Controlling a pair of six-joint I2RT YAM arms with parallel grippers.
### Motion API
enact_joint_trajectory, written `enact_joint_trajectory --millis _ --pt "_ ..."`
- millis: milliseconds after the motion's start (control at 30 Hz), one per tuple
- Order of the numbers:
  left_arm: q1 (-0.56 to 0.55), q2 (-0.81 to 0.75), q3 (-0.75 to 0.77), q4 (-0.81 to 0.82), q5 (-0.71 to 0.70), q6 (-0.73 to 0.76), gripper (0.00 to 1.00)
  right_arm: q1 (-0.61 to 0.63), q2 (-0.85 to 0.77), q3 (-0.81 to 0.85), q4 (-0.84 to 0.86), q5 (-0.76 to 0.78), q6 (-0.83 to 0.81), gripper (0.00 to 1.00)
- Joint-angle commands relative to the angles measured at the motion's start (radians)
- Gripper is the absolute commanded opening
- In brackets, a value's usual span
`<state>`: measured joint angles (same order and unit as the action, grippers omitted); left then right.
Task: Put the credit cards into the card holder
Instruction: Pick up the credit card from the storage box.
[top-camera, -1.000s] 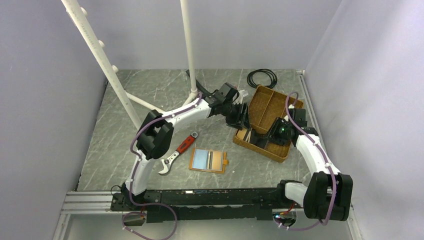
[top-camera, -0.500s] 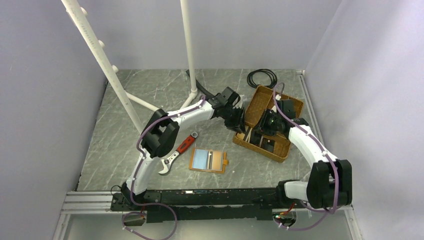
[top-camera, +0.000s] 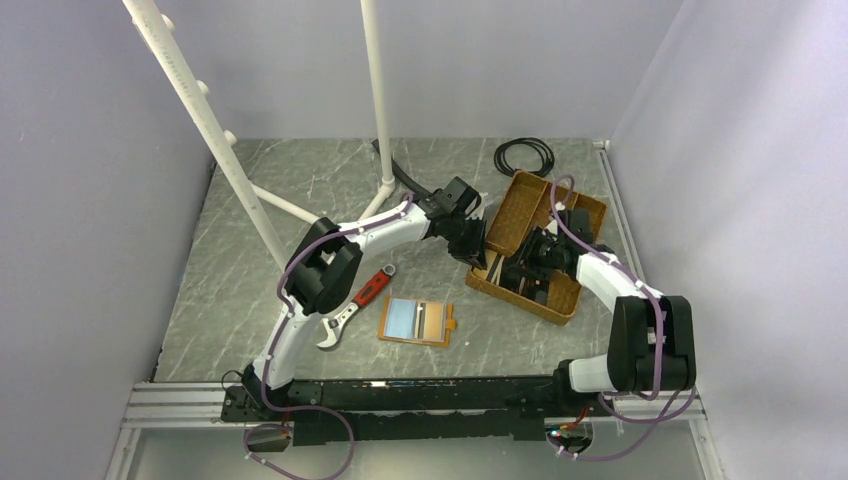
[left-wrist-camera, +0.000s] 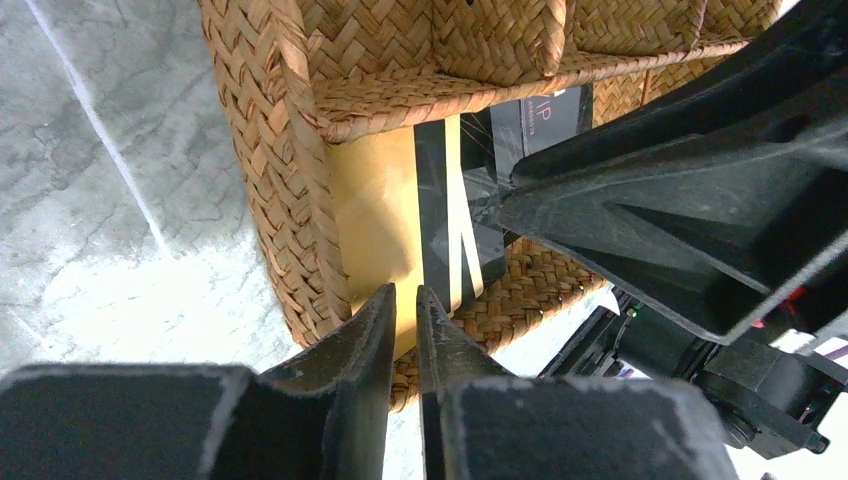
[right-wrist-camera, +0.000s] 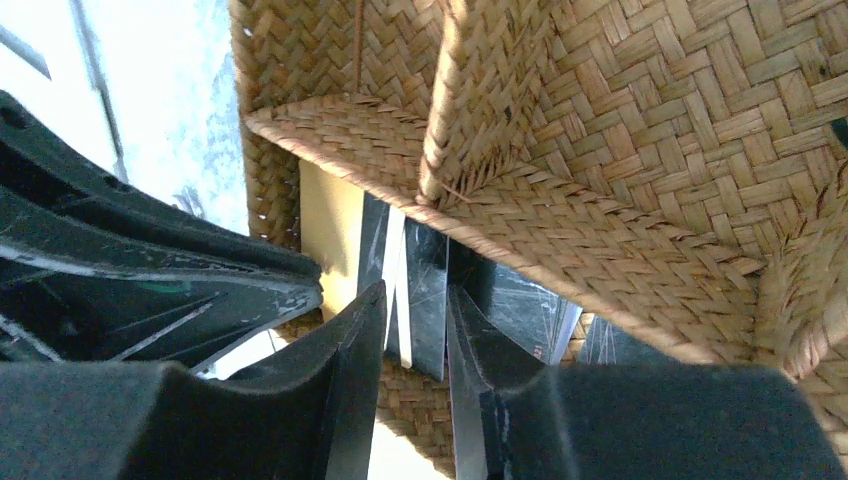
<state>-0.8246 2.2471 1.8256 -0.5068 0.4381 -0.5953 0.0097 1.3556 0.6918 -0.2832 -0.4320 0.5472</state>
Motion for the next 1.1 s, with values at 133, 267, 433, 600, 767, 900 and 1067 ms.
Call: enact_joint_trajectory --millis 133,267,433,600,767,900,1067 --pt "-0.005 -0.008 -0.005 0.003 -0.014 0.012 0.18 -0.005 0.064 -0.022 0.108 -0.036 0.010 0.32" --pt "-0.004 -0.011 -0.007 0.008 -0.007 0.011 0.17 -0.005 0.081 -0.033 0.139 -0.046 0.016 0.28" --pt "-0.005 -0.026 -0.017 0.011 -0.009 0.010 0.16 -0.006 0.083 -0.033 0.136 -0.037 0.012 0.06" --pt "-0.005 -0.046 -0.011 0.012 0.005 0.006 0.17 -0.005 0.041 -0.038 0.107 -0.038 0.005 0.00" --pt "-0.003 -0.075 0.009 0.013 0.031 -0.007 0.20 -0.005 -0.030 -0.019 0.032 -0.033 -0.008 0.00" --pt "-0.001 -0.113 0.018 0.016 0.056 -0.019 0.28 -0.006 -0.095 0.020 -0.069 -0.007 -0.024 0.00" --pt "0.007 -0.164 0.009 0.037 0.089 -0.041 0.32 -0.005 -0.094 0.036 -0.123 -0.005 -0.046 0.00"
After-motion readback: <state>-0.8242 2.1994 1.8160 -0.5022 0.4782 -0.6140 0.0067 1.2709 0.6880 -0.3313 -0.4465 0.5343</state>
